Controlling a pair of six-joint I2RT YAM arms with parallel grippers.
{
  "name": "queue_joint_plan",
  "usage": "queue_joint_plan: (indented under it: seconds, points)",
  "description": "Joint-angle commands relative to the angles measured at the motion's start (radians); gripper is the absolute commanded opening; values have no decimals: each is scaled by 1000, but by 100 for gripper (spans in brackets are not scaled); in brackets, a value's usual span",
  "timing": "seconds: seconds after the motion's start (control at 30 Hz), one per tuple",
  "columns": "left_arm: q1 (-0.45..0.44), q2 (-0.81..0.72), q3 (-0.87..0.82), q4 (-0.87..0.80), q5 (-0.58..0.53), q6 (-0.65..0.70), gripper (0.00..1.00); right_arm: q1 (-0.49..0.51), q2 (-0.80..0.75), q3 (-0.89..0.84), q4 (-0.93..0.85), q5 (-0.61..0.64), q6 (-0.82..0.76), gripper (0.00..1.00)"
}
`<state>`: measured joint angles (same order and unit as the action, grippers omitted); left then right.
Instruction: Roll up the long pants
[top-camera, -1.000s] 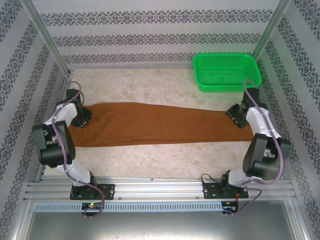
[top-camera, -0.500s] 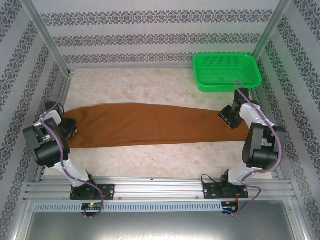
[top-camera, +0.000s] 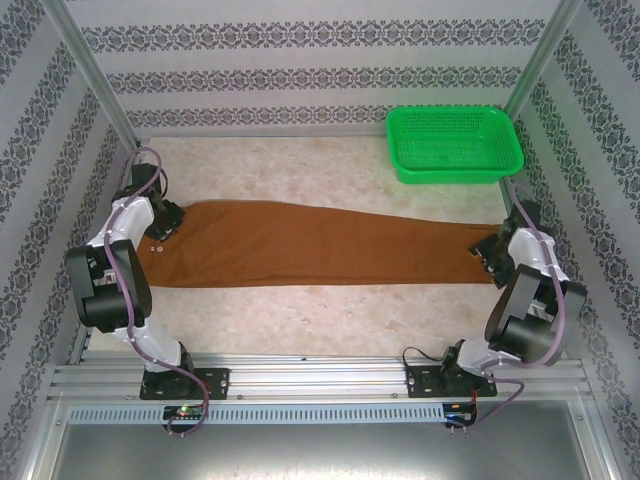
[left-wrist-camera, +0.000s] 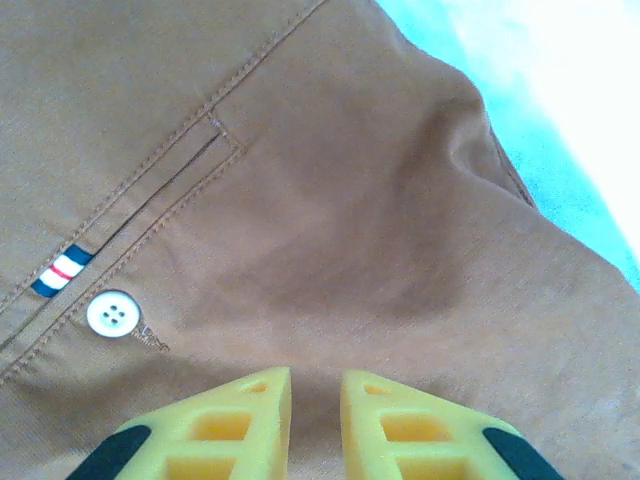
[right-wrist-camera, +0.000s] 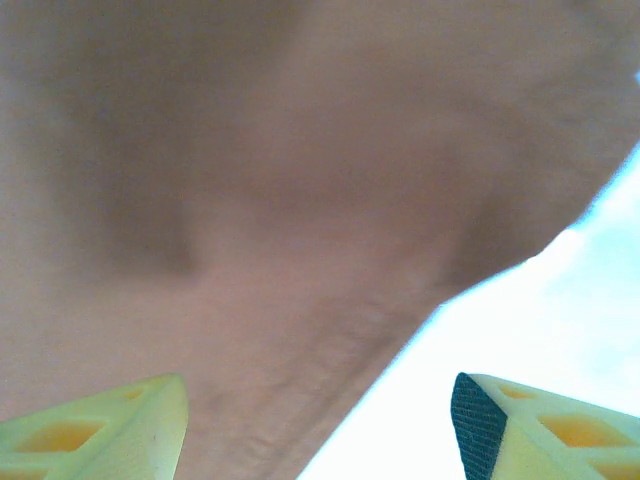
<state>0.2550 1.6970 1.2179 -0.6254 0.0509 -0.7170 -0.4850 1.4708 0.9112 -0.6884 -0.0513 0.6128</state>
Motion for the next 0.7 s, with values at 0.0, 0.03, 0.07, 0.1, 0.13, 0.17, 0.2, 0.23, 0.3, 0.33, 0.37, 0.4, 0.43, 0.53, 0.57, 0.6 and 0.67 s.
queue_joint_plan:
  seconds: [0.0,0.03,0.07,0.1,0.13,0.17,0.2,0.23,0.3,0.33,0.37,0.4,0.43,0.53,0.57,0.6,0.67]
  points:
    - [-2,41,40,-70,-29,15,19,-61,-60,-36,-29,32,-42,73]
    - [-3,47,49,-74,-31,19,19,-77,-64,-40,-35,39,-51,73]
    - [-3,52,56,-78,-33,22,19,-94,-64,-46,-35,46,-61,73]
    - [-3,54,60,-78,-36,24,19,-112,-64,-54,-29,49,-69,73]
    - [-3,55,61,-79,-39,25,19,-126,-59,-60,-21,45,-65,73]
    - [-3,58,61,-77,-35,27,19,-140,-52,-67,-3,24,-57,72]
    - [-3,59,62,-78,-34,28,19,-145,-44,-65,10,16,-44,72]
    - [-5,62,60,-75,-31,28,19,-146,-35,-62,24,8,-40,71]
    - [-7,71,57,-75,-24,32,19,-142,-10,-44,41,-7,-33,71]
    - [-7,76,57,-78,-22,33,18,-142,4,-29,36,1,-31,71]
    - [-7,78,55,-77,-22,36,18,-142,21,-17,35,9,-33,71]
    - [-7,79,51,-74,-21,37,18,-143,38,-6,35,20,-36,71]
    - [-7,79,48,-74,-22,39,18,-147,54,3,28,32,-37,72]
    - [-7,82,44,-70,-22,41,17,-164,96,20,23,45,-31,73]
    - [-7,84,45,-69,-20,41,17,-174,101,17,33,46,-29,74]
    - [-7,86,44,-67,-18,42,17,-186,106,19,36,46,-26,74]
    - [-6,95,51,-66,-15,44,16,-203,117,27,45,41,-23,74]
